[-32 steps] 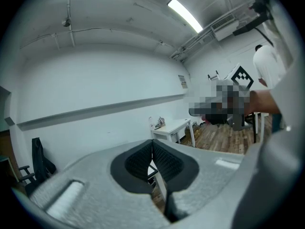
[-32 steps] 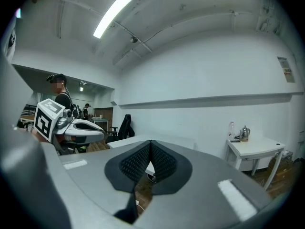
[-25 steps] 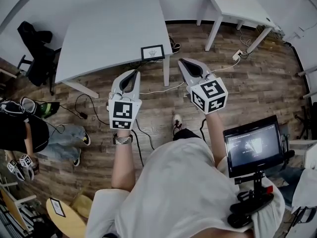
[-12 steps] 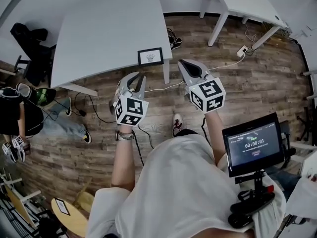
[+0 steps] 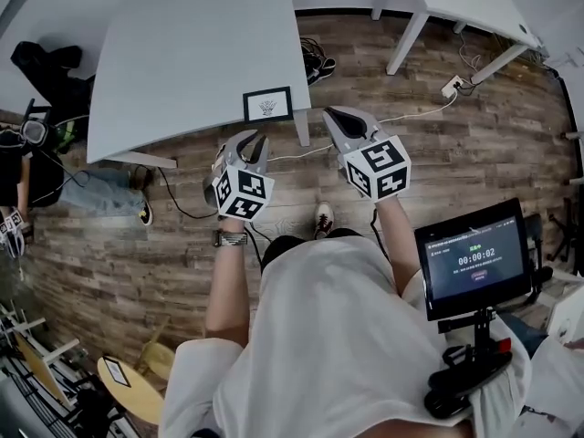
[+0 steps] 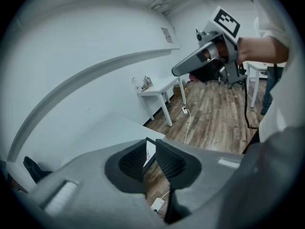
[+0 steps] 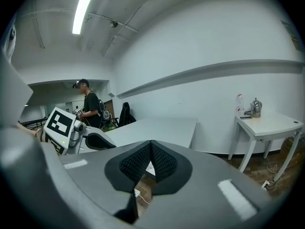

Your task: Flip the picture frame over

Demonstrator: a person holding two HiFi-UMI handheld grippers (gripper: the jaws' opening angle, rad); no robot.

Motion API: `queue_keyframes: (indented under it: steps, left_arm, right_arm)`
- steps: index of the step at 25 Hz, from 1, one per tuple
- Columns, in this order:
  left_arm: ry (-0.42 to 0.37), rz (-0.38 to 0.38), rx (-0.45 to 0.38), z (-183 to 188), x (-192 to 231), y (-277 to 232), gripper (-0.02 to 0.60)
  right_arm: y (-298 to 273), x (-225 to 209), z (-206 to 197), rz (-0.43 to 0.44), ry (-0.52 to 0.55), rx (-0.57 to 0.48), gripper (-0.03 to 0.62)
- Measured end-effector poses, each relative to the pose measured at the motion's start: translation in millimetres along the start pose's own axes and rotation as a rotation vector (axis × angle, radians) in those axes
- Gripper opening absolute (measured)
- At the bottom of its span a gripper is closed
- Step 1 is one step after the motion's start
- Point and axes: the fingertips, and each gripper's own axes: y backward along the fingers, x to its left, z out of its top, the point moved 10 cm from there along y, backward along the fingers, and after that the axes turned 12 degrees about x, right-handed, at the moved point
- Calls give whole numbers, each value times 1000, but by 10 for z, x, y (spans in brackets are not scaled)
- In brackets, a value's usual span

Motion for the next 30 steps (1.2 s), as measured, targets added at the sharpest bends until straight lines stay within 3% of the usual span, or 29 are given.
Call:
queue_keyframes:
  steps: [7,14,20,30]
  left_arm:
    - [50,-97,42,103,138,-513,75]
    - [-108,-89,166,9,145,-941,89]
    - [-273,-24,246,-156,53,-1385,95]
    - [-353,10,298,-353,8,-1813,120]
  right_arm:
    - [-309,-334,18,19,-23,46,2]
    - [-588,-408,-120,7,-60,93,2]
    - [-812,-486,-214,-35,-77,129,2]
    - [-1146,-496,-454,-78,-52,175,2]
